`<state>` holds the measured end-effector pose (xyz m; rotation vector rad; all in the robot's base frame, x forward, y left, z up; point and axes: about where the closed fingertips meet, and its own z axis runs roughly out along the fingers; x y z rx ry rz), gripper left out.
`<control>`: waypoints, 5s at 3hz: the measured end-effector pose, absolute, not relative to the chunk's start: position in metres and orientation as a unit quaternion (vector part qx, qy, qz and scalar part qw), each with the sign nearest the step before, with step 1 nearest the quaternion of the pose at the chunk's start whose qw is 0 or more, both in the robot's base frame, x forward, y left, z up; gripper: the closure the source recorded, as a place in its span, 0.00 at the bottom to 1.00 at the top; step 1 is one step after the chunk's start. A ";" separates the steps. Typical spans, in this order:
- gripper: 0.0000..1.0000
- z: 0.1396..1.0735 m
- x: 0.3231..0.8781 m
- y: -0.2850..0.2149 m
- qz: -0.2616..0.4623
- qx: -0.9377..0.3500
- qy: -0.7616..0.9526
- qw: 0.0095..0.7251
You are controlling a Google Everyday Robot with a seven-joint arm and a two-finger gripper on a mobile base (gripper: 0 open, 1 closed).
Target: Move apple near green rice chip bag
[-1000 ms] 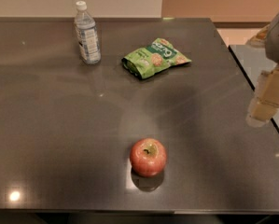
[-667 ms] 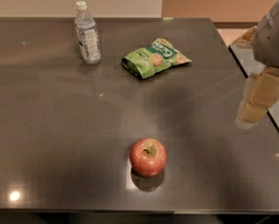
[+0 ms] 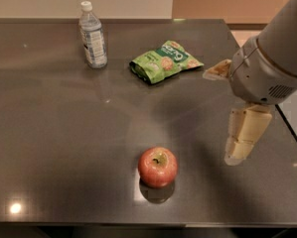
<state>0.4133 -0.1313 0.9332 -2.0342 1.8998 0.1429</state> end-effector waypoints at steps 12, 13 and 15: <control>1.00 0.923 0.486 -0.042 0.137 -0.722 0.626 0.261; 1.00 0.932 0.529 -0.059 0.120 -0.695 0.653 0.276; 1.00 0.916 0.601 -0.102 0.105 -0.645 0.704 0.280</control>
Offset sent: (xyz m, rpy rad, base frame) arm -0.0258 0.0545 -0.0753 0.0878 0.0993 0.2611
